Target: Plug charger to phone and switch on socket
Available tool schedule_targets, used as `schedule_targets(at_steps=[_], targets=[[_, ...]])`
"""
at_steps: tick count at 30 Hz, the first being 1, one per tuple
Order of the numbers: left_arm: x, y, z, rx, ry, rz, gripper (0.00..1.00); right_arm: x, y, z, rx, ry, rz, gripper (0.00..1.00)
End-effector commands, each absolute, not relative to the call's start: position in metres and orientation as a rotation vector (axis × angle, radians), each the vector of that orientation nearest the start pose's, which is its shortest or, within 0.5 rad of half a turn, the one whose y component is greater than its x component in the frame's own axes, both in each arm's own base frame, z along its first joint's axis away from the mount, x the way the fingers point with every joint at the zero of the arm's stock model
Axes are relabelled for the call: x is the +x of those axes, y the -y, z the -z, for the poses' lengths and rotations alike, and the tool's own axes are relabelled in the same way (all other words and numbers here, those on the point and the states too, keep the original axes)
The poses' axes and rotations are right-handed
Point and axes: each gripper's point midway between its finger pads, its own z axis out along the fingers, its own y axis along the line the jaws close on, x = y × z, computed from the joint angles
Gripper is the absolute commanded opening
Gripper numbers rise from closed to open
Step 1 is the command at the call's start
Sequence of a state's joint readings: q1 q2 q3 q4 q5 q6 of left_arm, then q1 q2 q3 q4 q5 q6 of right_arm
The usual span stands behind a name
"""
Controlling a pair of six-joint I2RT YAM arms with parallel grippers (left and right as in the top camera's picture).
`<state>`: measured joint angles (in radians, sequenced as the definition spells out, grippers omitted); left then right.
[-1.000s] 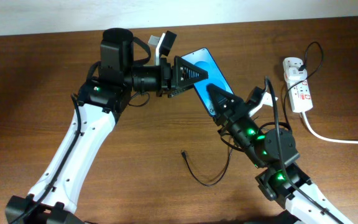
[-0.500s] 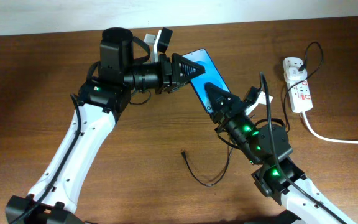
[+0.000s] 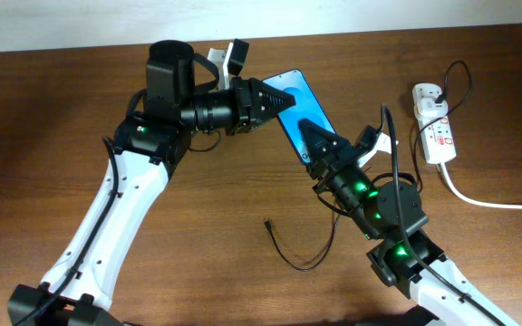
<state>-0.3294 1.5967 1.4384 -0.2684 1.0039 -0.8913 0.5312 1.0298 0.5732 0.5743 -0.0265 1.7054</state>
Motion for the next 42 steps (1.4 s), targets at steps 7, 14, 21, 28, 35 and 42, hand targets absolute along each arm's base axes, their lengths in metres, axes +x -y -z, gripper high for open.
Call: schedule_targets(at_steps=[7, 14, 21, 28, 35, 42], targets=[[0.3646, 0.2712, -0.3451, 0.118, -2.181, 1.670, 0.32, 0.3158, -0.1988, -0.3251, 0.905, -1.466, -1.815, 0.04], [0.3656, 0.2708, -0.3447, 0.113, -2.181, 1.664, 0.36, 0.3151, -0.1997, -0.3252, 0.899, -1.472, -1.820, 0.04], [0.3641, 0.2751, -0.3439, 0.116, -2.184, 1.657, 0.39, 0.3150, -0.1999, -0.3251, 0.898, -1.473, -1.820, 0.04], [0.3628, 0.2803, -0.3427, 0.116, -2.188, 1.645, 0.33, 0.3143, -0.2009, -0.3251, 0.893, -1.478, -1.825, 0.04], [0.3632, 0.2802, -0.3426, 0.114, -2.188, 1.643, 0.18, 0.3143, -0.2010, -0.3250, 0.893, -1.479, -1.825, 0.04], [0.3658, 0.2792, -0.3418, 0.100, -2.186, 1.628, 0.09, 0.3144, -0.2009, -0.3249, 0.894, -1.479, -1.824, 0.04]])
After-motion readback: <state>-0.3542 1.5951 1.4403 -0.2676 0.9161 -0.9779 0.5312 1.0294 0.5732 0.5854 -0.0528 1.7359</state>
